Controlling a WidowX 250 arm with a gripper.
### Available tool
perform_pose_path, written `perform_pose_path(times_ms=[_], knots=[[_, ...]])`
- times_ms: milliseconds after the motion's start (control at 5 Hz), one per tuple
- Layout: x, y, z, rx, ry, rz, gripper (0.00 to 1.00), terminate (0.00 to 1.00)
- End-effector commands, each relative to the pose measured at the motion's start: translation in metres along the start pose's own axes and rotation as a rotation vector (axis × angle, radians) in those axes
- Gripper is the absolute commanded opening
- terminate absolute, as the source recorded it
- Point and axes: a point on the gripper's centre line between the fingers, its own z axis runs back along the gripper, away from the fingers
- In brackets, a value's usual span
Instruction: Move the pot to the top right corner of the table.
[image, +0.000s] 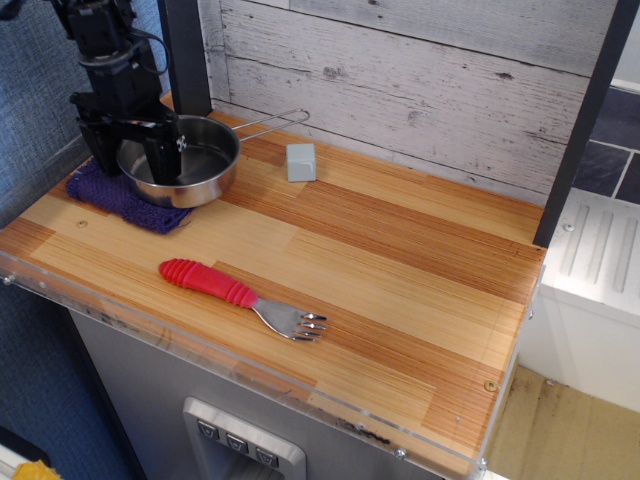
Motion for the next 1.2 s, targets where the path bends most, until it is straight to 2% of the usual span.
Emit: perform_pose_path(times_ms=[0,400,600,1000], knots=[[0.007,-0.001,0.018,0.049,-0.048,-0.014,0.0,0.0],[0.004,0.0,0.022,0.054,-0.057,-0.007,0.0,0.0],[0.008,0.0,0.041,0.037,-0.097,0.012,0.0,0.0],[0.011,-0.02,0.066,0.001,-0.125,-0.01,0.0,0.0]])
